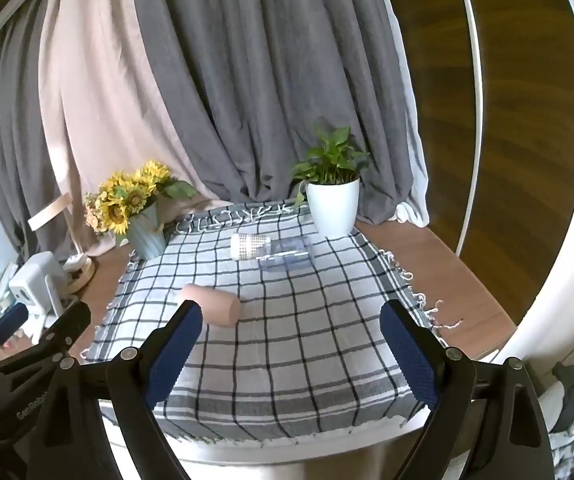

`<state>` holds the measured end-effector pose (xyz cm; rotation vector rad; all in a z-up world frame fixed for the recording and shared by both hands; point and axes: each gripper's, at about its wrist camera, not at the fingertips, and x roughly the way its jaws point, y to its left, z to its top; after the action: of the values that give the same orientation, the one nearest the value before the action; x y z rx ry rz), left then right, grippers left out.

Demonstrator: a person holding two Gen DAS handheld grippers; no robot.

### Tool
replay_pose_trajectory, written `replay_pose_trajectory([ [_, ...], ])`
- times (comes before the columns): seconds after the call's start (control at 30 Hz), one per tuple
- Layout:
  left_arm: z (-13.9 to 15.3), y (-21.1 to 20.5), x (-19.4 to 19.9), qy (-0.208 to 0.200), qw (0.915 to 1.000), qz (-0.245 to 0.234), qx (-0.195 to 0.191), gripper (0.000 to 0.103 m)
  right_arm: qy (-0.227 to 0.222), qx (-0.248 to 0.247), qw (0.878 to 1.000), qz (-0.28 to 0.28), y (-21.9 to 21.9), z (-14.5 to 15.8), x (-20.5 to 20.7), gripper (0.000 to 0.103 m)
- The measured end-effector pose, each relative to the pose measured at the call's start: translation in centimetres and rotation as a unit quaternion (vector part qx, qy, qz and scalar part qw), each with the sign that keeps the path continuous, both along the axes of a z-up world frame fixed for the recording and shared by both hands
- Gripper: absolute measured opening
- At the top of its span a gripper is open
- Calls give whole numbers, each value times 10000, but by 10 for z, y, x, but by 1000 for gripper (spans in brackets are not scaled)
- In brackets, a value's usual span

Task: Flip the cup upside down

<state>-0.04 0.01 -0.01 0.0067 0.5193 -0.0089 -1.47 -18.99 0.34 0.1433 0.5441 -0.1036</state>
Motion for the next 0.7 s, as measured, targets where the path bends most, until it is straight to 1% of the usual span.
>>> replay_pose_trajectory([
  [0.2,2,3,-1,37,9999,-124,-58,103,-33,41,10000,-13,-3,1,-2,91],
  [0.23,12,4,2,11,10000,-63,-16,103,-42,50,10000,-12,-3,1,-3,91],
  [0.4,18,4,5,2,10000,-90,-29,103,-33,63,10000,7,-5,1,5,91],
  [0.47,17,-7,3,-34,10000,1,-19,103,-55,75,10000,-5,-3,2,-2,91],
  [0.7,20,-9,3,-67,9999,8,-74,103,-114,58,9999,-1,-3,4,-6,91],
])
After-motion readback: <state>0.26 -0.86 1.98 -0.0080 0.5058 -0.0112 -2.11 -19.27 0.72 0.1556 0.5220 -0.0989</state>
